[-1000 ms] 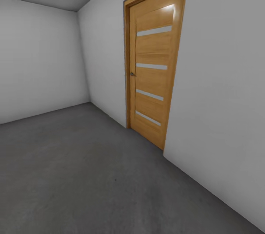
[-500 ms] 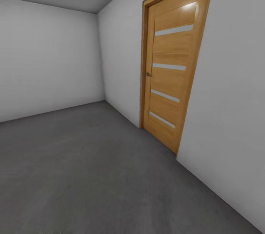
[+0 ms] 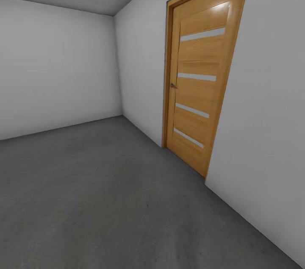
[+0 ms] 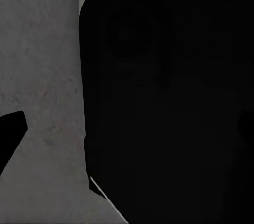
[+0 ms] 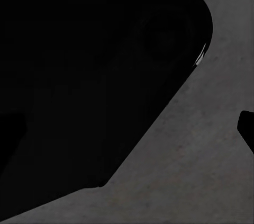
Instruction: Move the two storage containers from the living room to the garage. In the garage, place one container on the floor and stack the other container on top of it (either order is fine).
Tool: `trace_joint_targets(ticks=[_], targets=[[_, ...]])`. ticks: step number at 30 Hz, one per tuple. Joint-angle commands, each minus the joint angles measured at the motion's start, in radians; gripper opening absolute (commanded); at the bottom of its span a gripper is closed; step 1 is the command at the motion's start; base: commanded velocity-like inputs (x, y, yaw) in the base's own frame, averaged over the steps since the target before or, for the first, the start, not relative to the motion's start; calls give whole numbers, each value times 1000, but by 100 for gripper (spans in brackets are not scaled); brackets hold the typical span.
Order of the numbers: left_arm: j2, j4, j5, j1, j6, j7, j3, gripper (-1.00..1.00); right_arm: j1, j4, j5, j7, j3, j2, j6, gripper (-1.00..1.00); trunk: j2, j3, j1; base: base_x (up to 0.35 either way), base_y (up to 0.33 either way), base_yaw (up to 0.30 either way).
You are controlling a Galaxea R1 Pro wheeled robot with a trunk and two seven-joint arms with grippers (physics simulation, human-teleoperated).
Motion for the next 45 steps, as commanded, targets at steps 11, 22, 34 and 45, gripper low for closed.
trace_joint_targets(ticks=[11,22,34,45], targets=[[0,0,0,0,-1,0,-1,100,0,0,-2,0,1,-1,-6,100,0,-1,0,0,0,0],[0,0,0,0,-1,0,0,100,0,0,-2,0,1,-1,-6,100,0,-1,0,0,0,0],[0,-1,0,0,-1,0,0,100,0,0,-2,0,2,0,-6,100,0,-1,0,0,0,0],[0,-1,1,0,-1,0,0,100,0,0,-1,0,2,0,-6,100,0,-1,0,0,0,0]])
